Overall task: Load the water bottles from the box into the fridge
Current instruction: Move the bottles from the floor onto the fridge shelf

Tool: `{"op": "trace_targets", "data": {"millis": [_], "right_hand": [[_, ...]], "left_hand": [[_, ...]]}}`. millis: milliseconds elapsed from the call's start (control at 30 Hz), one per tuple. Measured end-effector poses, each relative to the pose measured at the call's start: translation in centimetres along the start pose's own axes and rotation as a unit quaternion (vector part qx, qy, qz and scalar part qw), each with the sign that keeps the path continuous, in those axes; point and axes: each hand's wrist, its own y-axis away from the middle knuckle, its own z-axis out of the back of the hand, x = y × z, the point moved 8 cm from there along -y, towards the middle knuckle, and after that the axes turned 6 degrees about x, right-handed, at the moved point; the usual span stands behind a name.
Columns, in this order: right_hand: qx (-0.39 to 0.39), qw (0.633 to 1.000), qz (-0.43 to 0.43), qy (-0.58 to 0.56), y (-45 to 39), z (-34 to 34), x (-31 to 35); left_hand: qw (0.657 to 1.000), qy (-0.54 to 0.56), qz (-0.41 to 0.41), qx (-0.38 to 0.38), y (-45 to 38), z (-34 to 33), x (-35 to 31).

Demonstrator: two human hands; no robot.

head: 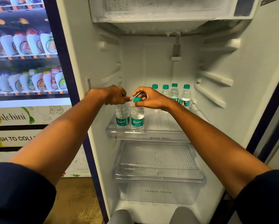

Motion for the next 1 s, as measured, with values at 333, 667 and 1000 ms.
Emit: {"op": "trace_targets", "data": {"millis": [333,667,1000], "right_hand": [[-0.196,0.967,-0.119,0.111,1.6,7.3,-6.0],[-0.234,0.929,-0.182,0.221,-0.1,10.9,-12.1],[-0.276,0.927,-0.169,0.19,-3.4,11.2,-14.2]], "left_hand": [[0.991,0.013,-0.057,-0.12,-2.9,3.8,-4.0],[0.985,-0.027,-0.138,-0.096,-11.7,2.5,-9.6],[0.987,-0.07,-0.143,-0.032,-17.9,0.8,-10.9]]}}
